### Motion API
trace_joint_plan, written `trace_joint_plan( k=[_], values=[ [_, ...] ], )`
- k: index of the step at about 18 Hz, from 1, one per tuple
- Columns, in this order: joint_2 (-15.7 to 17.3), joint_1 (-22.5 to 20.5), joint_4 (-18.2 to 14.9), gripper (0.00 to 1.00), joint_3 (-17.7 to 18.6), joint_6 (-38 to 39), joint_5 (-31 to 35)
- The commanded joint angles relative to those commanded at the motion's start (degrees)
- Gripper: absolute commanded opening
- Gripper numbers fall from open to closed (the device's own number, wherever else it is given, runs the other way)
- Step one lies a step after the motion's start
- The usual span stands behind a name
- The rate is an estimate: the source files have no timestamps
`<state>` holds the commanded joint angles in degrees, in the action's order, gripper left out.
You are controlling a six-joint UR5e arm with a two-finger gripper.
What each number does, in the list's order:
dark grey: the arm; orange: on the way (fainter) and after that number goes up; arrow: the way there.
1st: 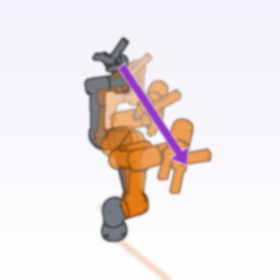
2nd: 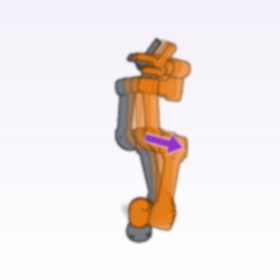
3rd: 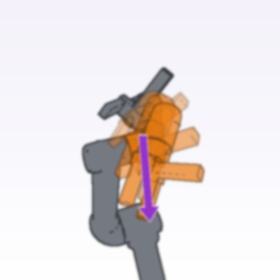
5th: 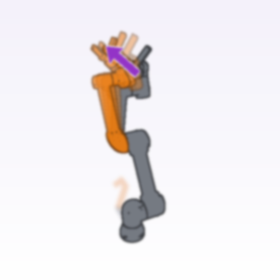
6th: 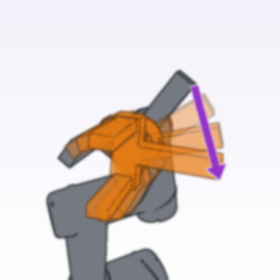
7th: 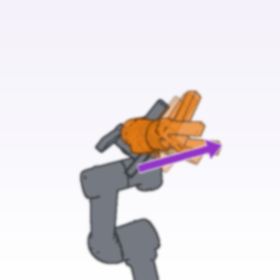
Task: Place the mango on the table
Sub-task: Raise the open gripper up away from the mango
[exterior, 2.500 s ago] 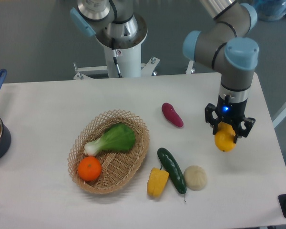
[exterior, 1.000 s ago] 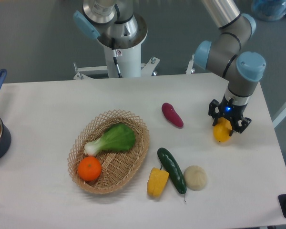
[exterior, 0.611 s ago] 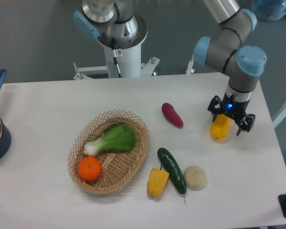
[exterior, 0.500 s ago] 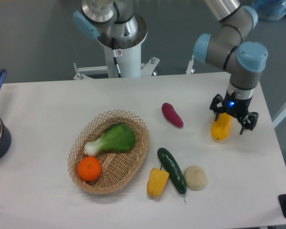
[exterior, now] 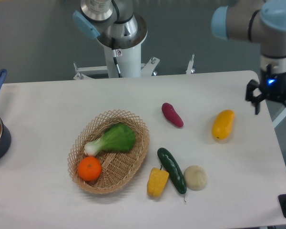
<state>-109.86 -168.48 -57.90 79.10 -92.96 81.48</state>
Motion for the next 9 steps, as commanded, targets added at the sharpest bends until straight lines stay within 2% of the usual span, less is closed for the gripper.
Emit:
trace_joint_plan(
  k=[4, 9],
  values=[
    [1.32, -2.38, -2.38, 1.00, 0.70, -8.36, -0.35],
    [3.07, -5.89, -3.80, 1.00, 2.10, -11.01, -2.80]
  ],
)
